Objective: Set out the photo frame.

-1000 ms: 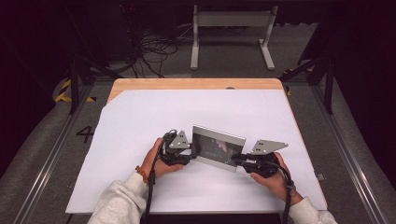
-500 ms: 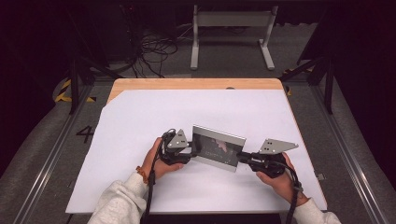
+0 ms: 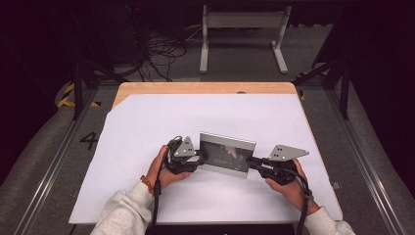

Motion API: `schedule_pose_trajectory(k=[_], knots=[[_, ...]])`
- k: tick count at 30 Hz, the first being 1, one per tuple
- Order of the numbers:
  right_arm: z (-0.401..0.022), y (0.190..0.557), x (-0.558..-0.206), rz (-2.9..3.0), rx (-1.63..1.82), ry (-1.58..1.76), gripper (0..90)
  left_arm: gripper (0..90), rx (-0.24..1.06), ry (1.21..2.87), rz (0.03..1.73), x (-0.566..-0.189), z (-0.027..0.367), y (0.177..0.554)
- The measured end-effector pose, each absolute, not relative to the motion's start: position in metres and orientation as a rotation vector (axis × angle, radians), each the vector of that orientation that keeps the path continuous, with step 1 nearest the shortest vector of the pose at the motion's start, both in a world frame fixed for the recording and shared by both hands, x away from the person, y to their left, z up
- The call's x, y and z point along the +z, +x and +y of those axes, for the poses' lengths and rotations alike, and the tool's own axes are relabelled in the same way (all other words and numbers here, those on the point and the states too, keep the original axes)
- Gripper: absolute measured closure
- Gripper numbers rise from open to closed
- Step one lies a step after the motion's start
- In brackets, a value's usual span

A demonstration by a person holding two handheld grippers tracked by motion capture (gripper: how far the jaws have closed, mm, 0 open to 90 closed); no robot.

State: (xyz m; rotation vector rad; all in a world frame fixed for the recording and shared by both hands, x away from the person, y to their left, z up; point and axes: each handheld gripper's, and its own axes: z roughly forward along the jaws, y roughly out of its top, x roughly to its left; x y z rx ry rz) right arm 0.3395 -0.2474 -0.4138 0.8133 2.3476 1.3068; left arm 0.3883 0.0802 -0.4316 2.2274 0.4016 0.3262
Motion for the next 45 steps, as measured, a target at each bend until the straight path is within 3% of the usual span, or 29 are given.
schedule_pose_trajectory(k=[14, 45], knots=[[-0.237, 0.345, -0.416, 2.328, 1.298, 0.812, 78.4, 67.2, 0.396, 2.267, 0.417, -0.429, 0.086, 0.379], [-0.221, 0.353, -0.419, 2.319, 1.268, 0.796, 75.8, 67.7, 0.416, 2.261, 0.468, -0.430, 0.097, 0.372]])
